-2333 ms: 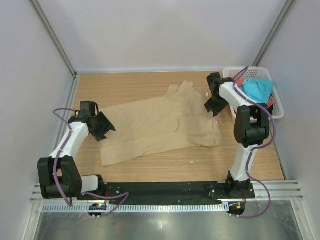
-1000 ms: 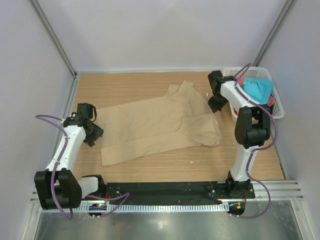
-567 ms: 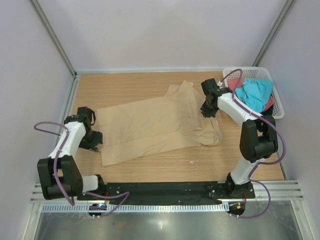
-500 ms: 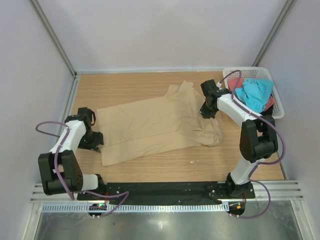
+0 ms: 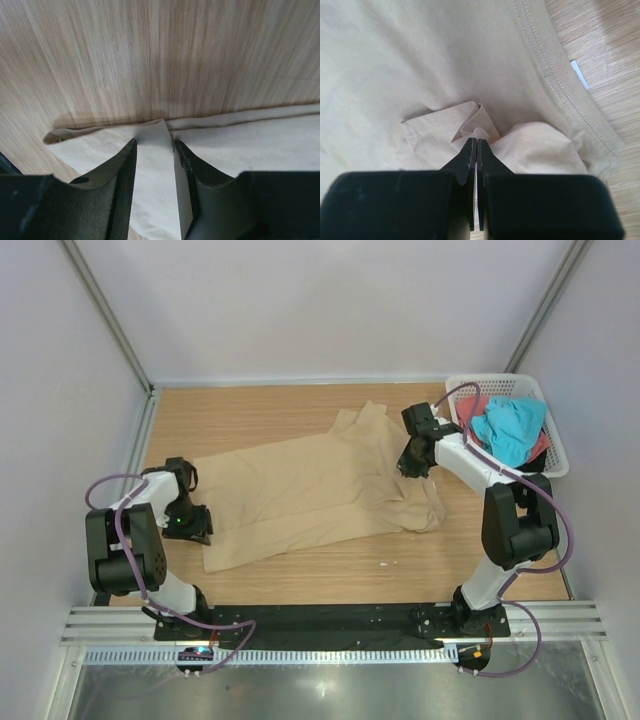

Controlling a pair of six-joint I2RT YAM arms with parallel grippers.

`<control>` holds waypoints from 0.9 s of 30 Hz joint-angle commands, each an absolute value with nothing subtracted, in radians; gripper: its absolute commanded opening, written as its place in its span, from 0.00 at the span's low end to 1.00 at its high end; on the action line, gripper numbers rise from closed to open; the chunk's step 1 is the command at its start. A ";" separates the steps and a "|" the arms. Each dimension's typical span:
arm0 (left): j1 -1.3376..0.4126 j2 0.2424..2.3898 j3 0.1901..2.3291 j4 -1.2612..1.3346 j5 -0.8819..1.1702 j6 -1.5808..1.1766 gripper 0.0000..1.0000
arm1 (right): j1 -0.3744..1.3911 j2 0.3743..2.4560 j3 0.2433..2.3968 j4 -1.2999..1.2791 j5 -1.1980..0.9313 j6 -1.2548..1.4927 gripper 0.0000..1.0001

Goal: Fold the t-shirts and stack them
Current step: Flatten the tshirt out

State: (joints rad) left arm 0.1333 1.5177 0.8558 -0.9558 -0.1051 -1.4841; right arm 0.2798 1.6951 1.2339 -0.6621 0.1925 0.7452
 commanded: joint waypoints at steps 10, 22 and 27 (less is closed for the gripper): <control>0.137 1.536 0.870 -0.953 -0.167 -1.522 0.19 | 0.285 1.652 1.232 -0.638 0.212 0.715 0.01; 0.137 1.536 0.919 -0.985 -0.164 -1.465 0.18 | 0.296 1.646 1.226 -0.640 0.212 0.727 0.01; 0.137 1.536 0.911 -0.980 -0.158 -1.459 0.14 | 0.301 1.647 1.221 -0.641 0.218 0.730 0.01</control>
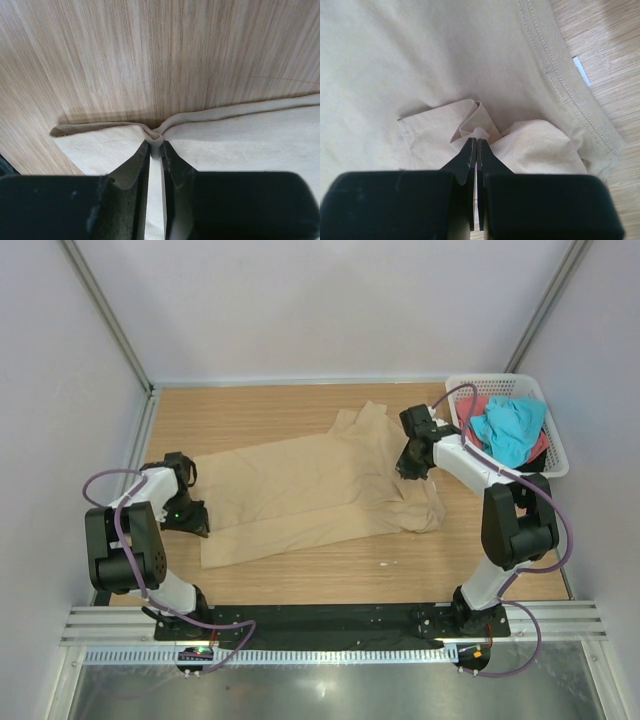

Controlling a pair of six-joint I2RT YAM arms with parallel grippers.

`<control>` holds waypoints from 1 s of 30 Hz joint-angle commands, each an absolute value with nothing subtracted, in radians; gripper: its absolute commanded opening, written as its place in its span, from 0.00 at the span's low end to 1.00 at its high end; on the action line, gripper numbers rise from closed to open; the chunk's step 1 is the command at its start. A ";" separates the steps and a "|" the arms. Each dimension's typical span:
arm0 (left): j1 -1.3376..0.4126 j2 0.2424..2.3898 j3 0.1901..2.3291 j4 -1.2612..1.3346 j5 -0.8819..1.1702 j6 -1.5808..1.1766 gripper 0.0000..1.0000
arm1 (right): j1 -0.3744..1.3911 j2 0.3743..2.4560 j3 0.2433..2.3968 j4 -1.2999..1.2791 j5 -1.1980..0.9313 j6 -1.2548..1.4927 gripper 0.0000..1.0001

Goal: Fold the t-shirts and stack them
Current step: Flatten the tshirt out

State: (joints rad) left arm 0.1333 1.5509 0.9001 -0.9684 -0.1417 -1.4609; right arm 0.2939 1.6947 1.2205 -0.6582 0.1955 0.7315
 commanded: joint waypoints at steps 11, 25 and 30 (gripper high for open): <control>0.138 1.493 0.893 -0.939 -0.117 -1.430 0.00 | 0.305 1.637 1.229 -0.653 0.235 0.724 0.01; 0.136 1.335 0.957 -0.991 -0.158 -1.411 0.00 | 0.304 1.572 1.282 -0.703 0.284 0.701 0.01; 0.137 1.249 0.972 -0.919 -0.165 -1.391 0.00 | 0.299 1.557 1.374 -0.741 0.305 0.644 0.01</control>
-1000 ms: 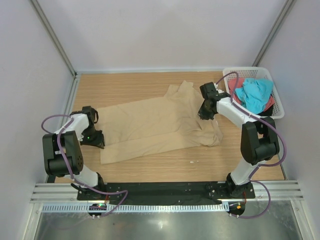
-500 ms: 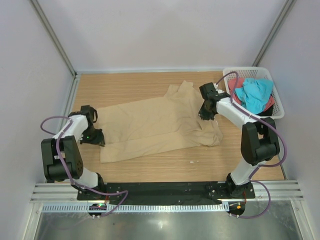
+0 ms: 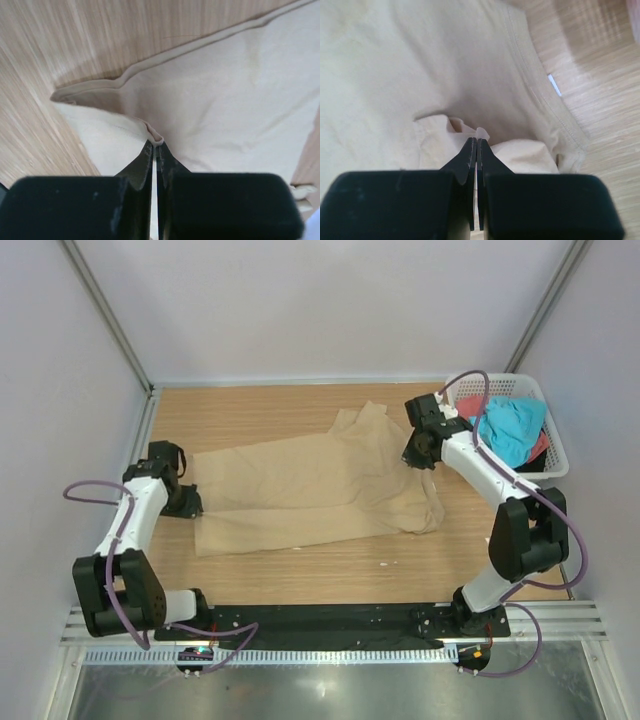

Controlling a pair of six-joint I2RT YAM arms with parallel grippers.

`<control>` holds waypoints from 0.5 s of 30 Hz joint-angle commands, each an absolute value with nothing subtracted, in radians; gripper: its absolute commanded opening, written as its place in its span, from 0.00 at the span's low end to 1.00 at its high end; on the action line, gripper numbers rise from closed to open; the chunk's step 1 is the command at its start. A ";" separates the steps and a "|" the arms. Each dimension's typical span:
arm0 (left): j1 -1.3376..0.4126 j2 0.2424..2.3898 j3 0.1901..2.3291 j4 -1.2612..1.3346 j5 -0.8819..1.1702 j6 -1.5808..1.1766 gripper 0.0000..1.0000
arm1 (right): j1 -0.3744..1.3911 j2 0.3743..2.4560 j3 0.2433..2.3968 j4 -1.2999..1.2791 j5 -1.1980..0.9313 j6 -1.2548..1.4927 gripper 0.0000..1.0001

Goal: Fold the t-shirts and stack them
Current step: Flatten the tshirt out

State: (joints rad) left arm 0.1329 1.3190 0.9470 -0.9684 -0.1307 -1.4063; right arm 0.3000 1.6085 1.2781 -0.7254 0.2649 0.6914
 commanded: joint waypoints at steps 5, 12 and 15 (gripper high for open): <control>0.135 1.128 1.161 -0.868 -0.222 -1.348 0.00 | 0.276 1.485 1.627 -0.785 0.406 0.586 0.01; 0.135 1.016 1.484 -0.830 -0.229 -1.279 0.00 | 0.275 1.251 1.767 -0.590 0.405 0.511 0.01; 0.133 0.945 1.561 -0.775 -0.169 -1.214 0.00 | 0.275 1.059 1.675 -0.455 0.321 0.503 0.01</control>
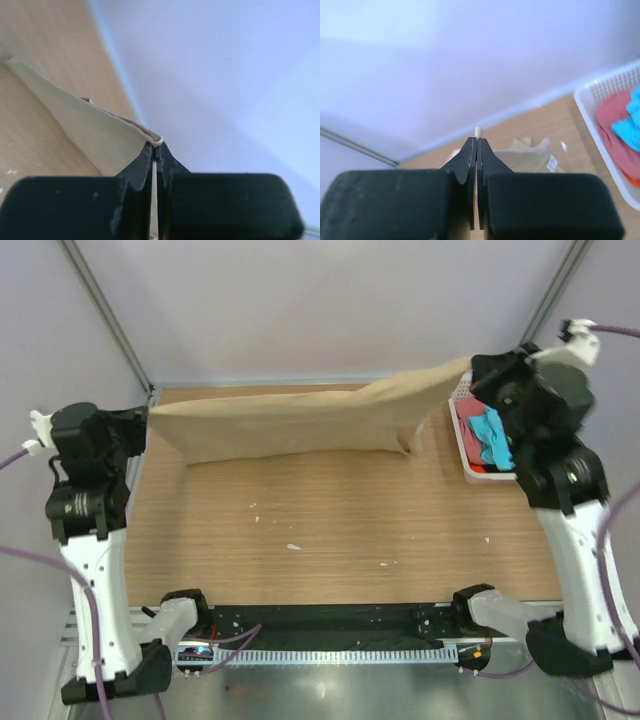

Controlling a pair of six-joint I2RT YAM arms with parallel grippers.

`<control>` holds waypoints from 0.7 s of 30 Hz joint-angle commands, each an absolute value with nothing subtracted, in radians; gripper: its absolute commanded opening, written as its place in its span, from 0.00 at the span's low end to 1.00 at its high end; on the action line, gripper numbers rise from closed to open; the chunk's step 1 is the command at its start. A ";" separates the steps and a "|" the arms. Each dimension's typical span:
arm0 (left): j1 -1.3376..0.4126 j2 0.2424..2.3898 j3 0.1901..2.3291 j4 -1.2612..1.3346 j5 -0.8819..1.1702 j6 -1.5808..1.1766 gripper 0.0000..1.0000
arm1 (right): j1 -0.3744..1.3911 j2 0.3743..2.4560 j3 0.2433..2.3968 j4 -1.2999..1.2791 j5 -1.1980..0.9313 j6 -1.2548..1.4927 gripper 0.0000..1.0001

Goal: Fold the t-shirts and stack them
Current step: Flatten the tshirt out

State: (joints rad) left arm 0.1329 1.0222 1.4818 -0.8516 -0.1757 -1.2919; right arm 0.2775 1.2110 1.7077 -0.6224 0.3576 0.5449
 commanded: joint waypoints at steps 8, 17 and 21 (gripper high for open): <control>0.135 0.818 1.772 -0.917 -0.058 -1.149 0.00 | 0.275 0.724 1.669 -0.544 0.219 0.535 0.01; 0.135 0.799 1.873 -0.976 -0.110 -1.101 0.00 | 0.273 0.761 1.838 -0.660 0.206 0.520 0.01; 0.135 0.810 1.731 -0.875 -0.081 -1.072 0.00 | 0.273 0.856 1.810 -0.603 0.189 0.468 0.01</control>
State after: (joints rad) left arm 0.1329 0.7670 1.8221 -0.9318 -0.0784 -1.1179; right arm 0.2775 0.7361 1.8374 -0.6304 0.2085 0.5163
